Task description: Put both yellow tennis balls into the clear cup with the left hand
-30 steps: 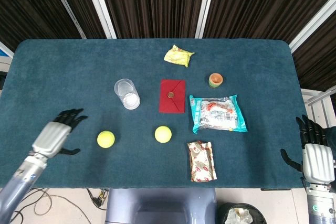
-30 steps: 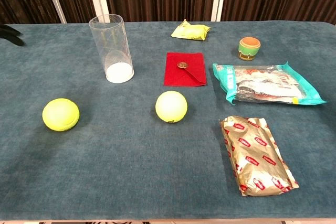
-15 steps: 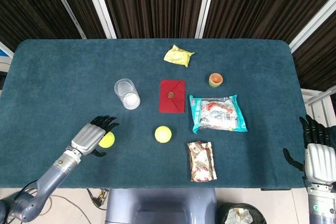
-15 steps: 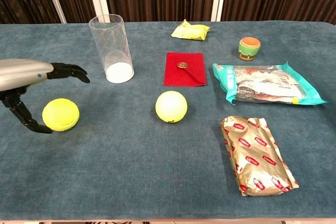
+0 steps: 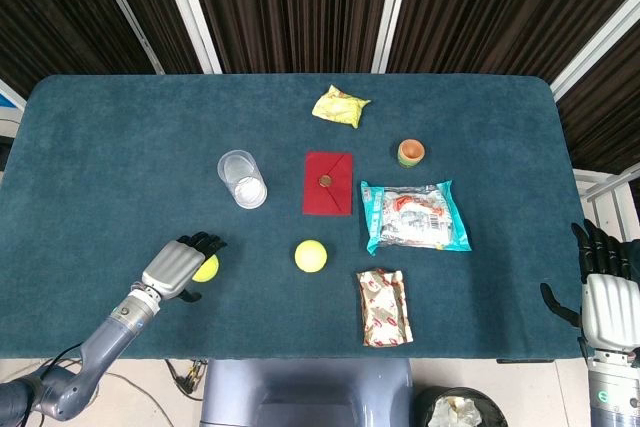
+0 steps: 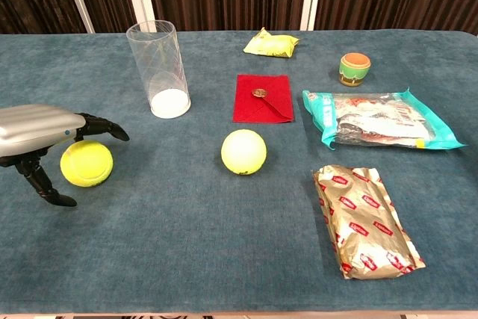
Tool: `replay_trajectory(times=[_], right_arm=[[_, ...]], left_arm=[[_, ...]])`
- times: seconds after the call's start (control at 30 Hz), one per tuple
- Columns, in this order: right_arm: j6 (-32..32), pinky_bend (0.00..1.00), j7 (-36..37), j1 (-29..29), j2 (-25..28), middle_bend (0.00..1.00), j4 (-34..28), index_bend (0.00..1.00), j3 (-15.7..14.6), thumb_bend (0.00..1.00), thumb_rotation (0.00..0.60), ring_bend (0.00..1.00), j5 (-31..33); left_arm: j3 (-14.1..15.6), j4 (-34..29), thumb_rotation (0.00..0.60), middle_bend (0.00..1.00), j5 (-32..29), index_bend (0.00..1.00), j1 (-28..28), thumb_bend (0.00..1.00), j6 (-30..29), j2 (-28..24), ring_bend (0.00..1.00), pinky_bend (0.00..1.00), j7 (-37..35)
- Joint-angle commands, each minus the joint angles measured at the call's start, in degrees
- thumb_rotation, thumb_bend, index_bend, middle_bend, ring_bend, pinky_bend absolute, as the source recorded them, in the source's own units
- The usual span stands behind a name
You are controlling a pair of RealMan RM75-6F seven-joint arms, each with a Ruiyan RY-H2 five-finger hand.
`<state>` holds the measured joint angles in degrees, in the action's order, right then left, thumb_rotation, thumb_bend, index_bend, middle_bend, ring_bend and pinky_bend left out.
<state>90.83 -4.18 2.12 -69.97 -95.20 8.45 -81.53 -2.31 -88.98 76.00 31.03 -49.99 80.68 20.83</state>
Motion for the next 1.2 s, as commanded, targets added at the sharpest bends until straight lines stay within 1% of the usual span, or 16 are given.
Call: replay_trajectory(times=[0.03, 0.13, 0.2, 0.3, 0.4, 0.57, 0.73, 0.83, 0.93, 0.97, 1.1, 1.2], right_arm=[[-0.1, 0.07, 0.0, 0.0, 0.0, 0.0, 0.1, 0.0, 0.0, 0.34, 0.6, 0.05, 0.1], [-0.3, 0.07, 0.1, 0.0, 0.0, 0.0, 0.1, 0.0, 0.0, 0.34, 0.6, 0.05, 0.2], [-0.3, 0.07, 0.2, 0.0, 0.0, 0.0, 0.2, 0.0, 0.0, 0.34, 0.6, 0.05, 0.2], [-0.4, 0.07, 0.4, 0.0, 0.0, 0.0, 0.3, 0.0, 0.0, 0.34, 0.6, 0.05, 0.3], [-0.5, 0.07, 0.5, 0.0, 0.1, 0.0, 0.3, 0.0, 0.0, 0.34, 0.6, 0.05, 0.3], [-0.5, 0.07, 0.6, -0.1, 0.3, 0.0, 0.1, 0.0, 0.0, 0.34, 0.6, 0.05, 0.3], [-0.5, 0.07, 0.6, -0.1, 0.3, 0.0, 0.1, 0.0, 0.0, 0.34, 0.6, 0.05, 0.6], [-0.5, 0.07, 0.5, -0.1, 0.2, 0.0, 0.0, 0.0, 0.0, 0.34, 0.6, 0.05, 0.6], [-0.7, 0.07, 0.5, -0.1, 0.1, 0.0, 0.0, 0.0, 0.0, 0.34, 0.6, 0.05, 0.7], [-0.8, 0.07, 0.4, -0.1, 0.1, 0.0, 0.0, 0.0, 0.0, 0.34, 0.6, 0.05, 0.8], [-0.8, 0.07, 0.2, -0.1, -0.1, 0.0, 0.0, 0.0, 0.2, 0.34, 0.6, 0.05, 1.1], [-0.8, 0.07, 0.0, -0.1, -0.2, 0.0, 0.0, 0.0, 0.2, 0.34, 0.6, 0.05, 1.2]], left_arm=[[0.5, 0.7, 0.6, 0.19, -0.2, 0.22, 0.4, 0.13, 0.3, 0.7, 0.16, 0.32, 0.6], [0.7, 1.4, 0.6, 0.28, 0.4, 0.3, 0.6, 0.19, 0.0, 1.5, 0.24, 0.4, 0.3], [0.8, 2.2, 0.6, 0.35, 1.4, 0.35, 0.5, 0.25, -0.9, 2.1, 0.3, 0.46, -0.2], [1.1, 3.7, 0.6, 0.42, 2.8, 0.41, 0.2, 0.31, -2.5, 2.8, 0.35, 0.51, -1.0], [1.3, 4.7, 0.6, 0.47, 3.7, 0.46, 0.0, 0.35, -3.7, 3.2, 0.38, 0.53, -1.7], [0.6, 4.2, 0.6, 0.47, 4.5, 0.48, -0.2, 0.35, -5.6, 1.7, 0.38, 0.53, -4.2], [-2.1, 0.1, 0.6, 0.47, 5.4, 0.47, 0.2, 0.35, -8.7, -2.6, 0.38, 0.53, -5.7], [-4.9, -3.8, 0.6, 0.46, 6.1, 0.47, 0.9, 0.35, -11.3, -6.4, 0.38, 0.53, -5.5], [-8.0, -6.0, 0.6, 0.46, 5.9, 0.46, 2.2, 0.35, -12.5, -8.8, 0.38, 0.53, -4.7], [-9.7, -6.6, 0.6, 0.46, 5.2, 0.46, 3.1, 0.35, -12.8, -9.6, 0.38, 0.53, -4.1], [-14.0, -7.4, 0.6, 0.46, 2.4, 0.46, 5.9, 0.35, -12.1, -10.7, 0.38, 0.53, -2.4], [-16.0, -7.5, 0.6, 0.46, -0.7, 0.46, 8.2, 0.34, -10.0, -11.3, 0.38, 0.53, 0.6]])
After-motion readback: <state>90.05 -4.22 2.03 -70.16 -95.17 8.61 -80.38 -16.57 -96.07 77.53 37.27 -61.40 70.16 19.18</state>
